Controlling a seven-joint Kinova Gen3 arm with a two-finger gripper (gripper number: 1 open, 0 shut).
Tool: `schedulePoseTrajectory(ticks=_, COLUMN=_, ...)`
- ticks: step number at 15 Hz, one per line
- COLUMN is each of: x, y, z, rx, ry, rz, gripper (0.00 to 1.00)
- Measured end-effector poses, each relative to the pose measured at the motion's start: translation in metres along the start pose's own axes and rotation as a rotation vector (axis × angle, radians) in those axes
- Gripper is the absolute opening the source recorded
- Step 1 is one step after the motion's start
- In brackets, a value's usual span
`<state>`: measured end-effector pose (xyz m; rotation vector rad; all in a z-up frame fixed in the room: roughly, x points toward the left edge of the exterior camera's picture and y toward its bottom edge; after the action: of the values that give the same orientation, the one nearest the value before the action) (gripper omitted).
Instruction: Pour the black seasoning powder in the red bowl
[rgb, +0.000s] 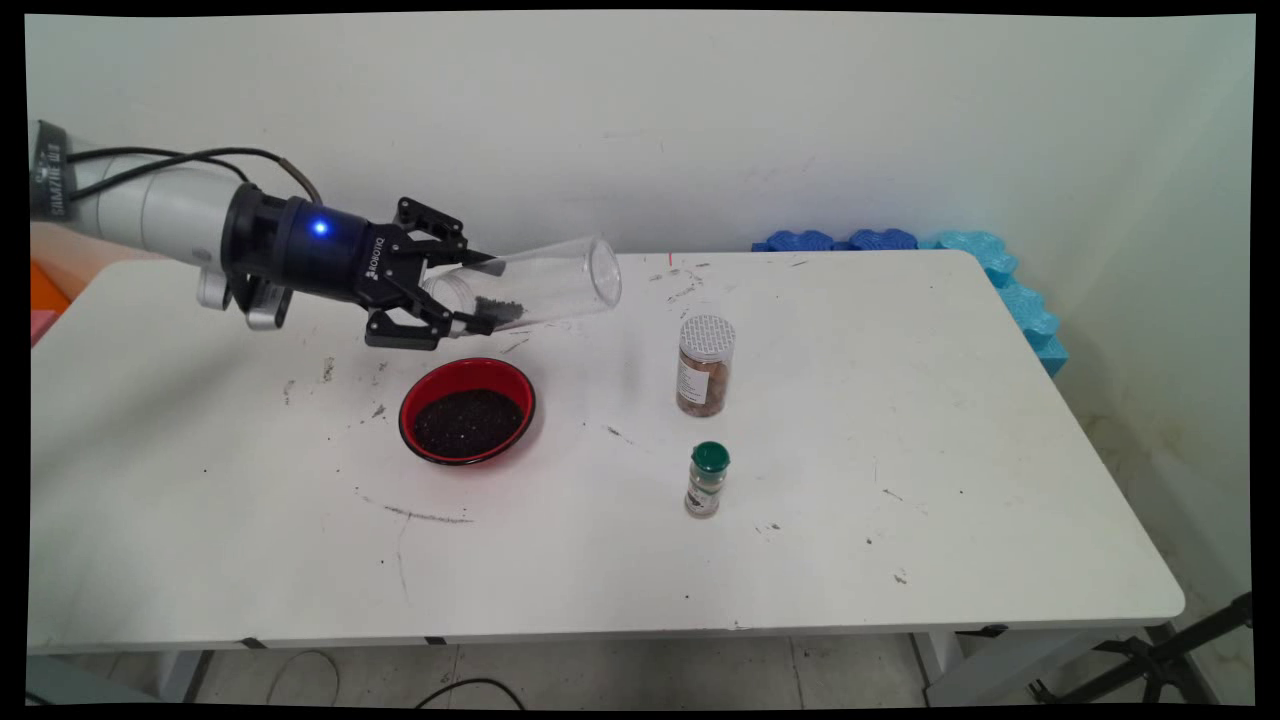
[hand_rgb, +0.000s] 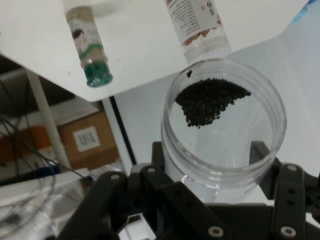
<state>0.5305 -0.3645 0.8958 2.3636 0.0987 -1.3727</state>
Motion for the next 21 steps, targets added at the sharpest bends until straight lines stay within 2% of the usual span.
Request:
schedulePoseTrajectory(ticks=5, x=-0.011, y=0.005, z=0.004, rx=0.048, ry=0.018, rz=0.236, gripper=0.0)
schedulePoseTrajectory(ticks=9, x=-0.022, y=0.009, z=0.008, rx=0.071, ry=0.02, rz=0.421, gripper=0.0)
schedulePoseTrajectory(ticks=15, x=-0.041, y=0.016, z=0.012, rx=0.117, ry=-0.01, rz=0.792, gripper=0.0)
schedulePoseTrajectory(ticks=21, x=-0.056, y=0.02, z=0.015, rx=0.146, ry=-0.037, rz=1.065, gripper=0.0)
